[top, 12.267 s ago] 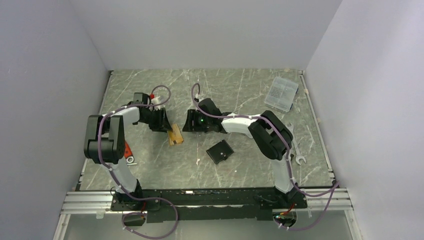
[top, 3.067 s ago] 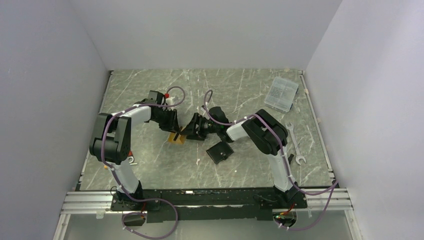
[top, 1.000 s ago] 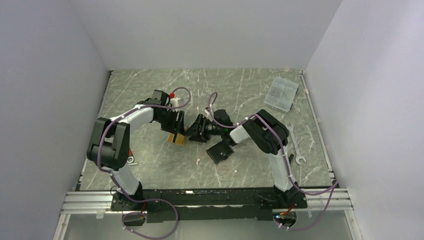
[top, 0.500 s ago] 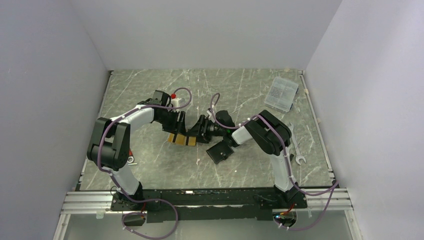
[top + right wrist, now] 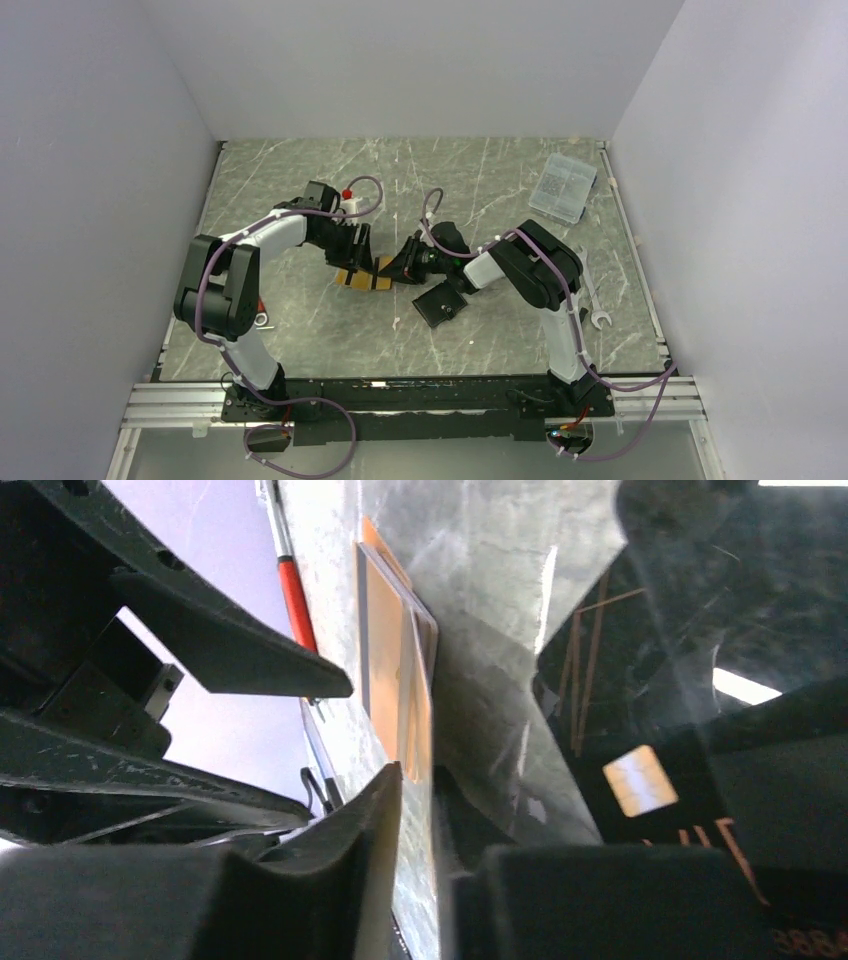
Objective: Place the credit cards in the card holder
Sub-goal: Pick up the credit card from the center of the board.
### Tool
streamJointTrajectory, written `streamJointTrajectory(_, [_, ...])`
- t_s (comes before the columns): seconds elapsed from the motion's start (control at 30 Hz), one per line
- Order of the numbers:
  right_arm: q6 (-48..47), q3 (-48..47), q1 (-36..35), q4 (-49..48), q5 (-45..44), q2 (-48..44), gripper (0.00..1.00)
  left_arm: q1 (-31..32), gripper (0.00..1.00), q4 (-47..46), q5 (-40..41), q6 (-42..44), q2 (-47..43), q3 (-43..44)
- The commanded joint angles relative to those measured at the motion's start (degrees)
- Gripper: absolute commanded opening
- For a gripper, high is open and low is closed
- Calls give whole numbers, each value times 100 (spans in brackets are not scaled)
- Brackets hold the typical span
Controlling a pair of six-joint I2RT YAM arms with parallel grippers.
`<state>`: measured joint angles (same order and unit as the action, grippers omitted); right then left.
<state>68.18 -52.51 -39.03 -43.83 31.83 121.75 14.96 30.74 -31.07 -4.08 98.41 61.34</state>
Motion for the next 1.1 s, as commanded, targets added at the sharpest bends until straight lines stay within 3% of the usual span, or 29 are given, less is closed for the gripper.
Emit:
streamJointTrajectory(0.0, [-175,-190,16,239,-274,-51,13,-280,64,260,-382,129,-151,250])
streamJointTrajectory(0.13, [-254,-262,2,414,-298,-152,0,-504,64,526,-411,289,-486,383])
streamJointTrajectory(0.27, [-565,-505,-49,865,-343,-438,0,-691,65,814,-477,533,-880,577])
streamJointTrajectory(0.53, [-1859,-1232,-130,2867,-644,-1517,0,-934,68,1085,-708,731,-1434,798])
streamJointTrajectory(0.67, [-2453,-982,-136,3740,-932,-2315,0,-881,68,1038,-854,733,-1569,671])
streamJointTrajectory(0.8, [-2621,-373,-290,4744,-1652,-3019,0,-604,67,931,-812,796,-1593,497])
streamJointTrajectory(0.97, [-2020,633,-842,5448,-2777,-3822,0,226,67,653,-318,851,-1577,302])
streamJointTrajectory(1.0, [-1849,741,-1004,5626,-3120,-3968,0,350,73,588,-266,860,-1572,288])
streamJointTrajectory(1.07, [-1474,927,-1272,5937,-3613,-4199,0,570,75,487,-120,867,-1556,303])
